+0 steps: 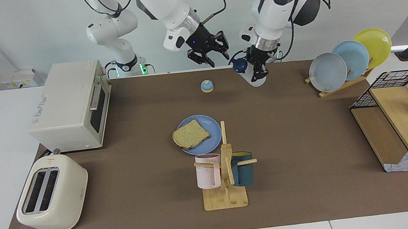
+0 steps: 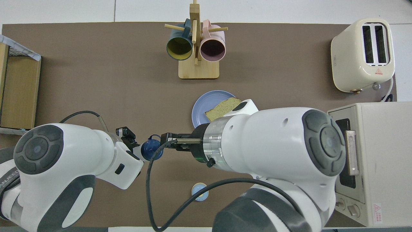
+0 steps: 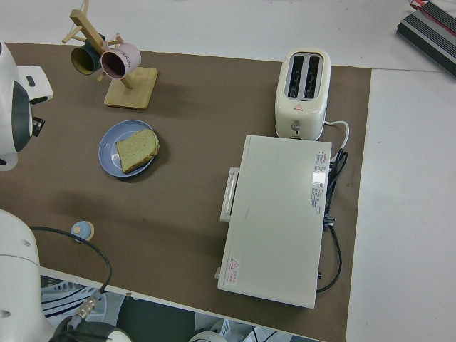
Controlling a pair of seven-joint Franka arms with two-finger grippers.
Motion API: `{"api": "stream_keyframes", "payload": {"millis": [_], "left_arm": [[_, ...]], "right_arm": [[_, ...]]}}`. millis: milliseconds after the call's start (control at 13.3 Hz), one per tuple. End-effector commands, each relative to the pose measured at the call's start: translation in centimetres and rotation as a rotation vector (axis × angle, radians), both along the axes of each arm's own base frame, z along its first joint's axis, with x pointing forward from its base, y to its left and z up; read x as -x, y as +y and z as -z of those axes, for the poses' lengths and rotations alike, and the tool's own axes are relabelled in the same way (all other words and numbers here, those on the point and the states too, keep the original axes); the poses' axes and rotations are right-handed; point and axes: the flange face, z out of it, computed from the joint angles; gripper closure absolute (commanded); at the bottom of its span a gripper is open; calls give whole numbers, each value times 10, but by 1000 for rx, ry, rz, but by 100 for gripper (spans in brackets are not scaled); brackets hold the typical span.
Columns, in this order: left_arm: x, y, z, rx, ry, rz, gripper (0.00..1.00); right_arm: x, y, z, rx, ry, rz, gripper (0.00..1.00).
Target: Put bread on plate and add seasoning
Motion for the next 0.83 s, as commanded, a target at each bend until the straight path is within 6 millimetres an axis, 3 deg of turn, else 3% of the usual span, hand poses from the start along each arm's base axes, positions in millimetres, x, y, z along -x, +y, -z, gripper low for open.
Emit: {"api": "stream_keyframes", "payload": {"millis": [0, 376, 751], "left_arm": [[7, 2, -1, 6, -32, 14, 100], [6, 2, -1, 7, -34, 12, 100], [6, 2, -2, 10, -39, 8, 100]], "right_arm": [[4, 9, -3, -32, -13, 22, 46], [8, 18, -2, -43, -30, 19, 62], [12, 15, 11, -27, -30, 18, 66]]}}
